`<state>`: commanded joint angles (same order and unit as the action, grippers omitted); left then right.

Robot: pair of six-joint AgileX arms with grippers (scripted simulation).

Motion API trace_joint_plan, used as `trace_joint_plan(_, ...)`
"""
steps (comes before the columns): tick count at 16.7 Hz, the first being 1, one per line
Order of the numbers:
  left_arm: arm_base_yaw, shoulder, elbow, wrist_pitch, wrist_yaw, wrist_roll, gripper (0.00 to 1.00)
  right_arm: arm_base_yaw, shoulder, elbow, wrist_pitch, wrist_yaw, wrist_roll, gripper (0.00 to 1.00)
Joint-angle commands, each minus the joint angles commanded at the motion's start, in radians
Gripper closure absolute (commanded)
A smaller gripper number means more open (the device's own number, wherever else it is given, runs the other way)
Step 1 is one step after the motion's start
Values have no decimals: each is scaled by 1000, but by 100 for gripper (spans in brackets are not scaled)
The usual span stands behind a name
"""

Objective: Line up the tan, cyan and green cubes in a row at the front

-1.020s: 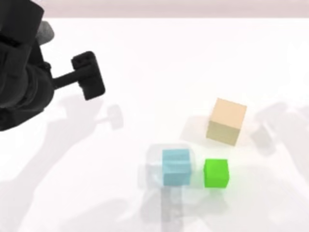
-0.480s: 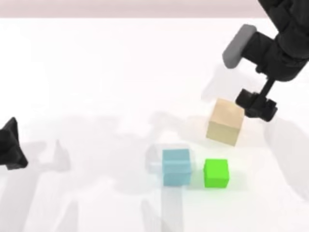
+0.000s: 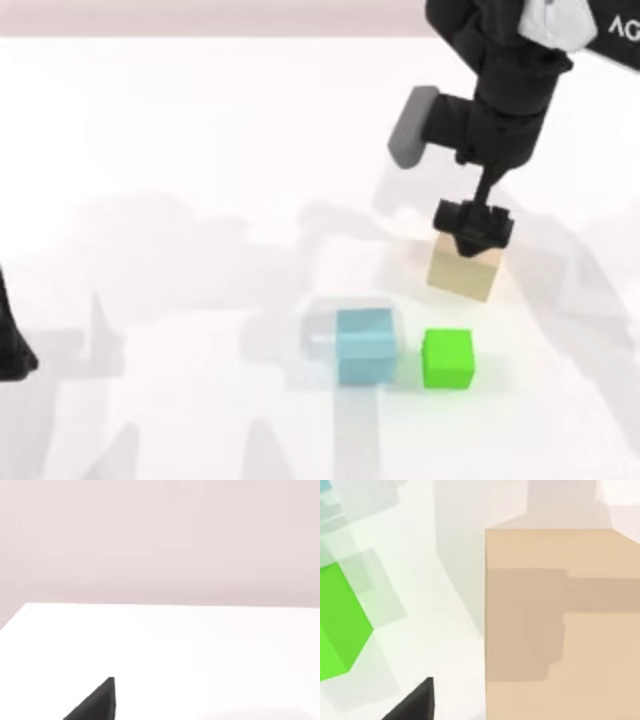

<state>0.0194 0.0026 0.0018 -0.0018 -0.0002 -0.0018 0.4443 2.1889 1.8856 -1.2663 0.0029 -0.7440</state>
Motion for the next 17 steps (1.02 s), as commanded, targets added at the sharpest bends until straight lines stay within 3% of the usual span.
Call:
trace_joint_plan(7,1,-3,-2,2,0,2,0,-3,4,-16,17,0,-1,0)
trace_joint_plan(14,1,-3,-2,2,0,2,0,2,73,-203,281,1,2,0)
trace_joint_plan(17,1,-3,-2,2,0,2,0,2,84,-227,310,1,2,0)
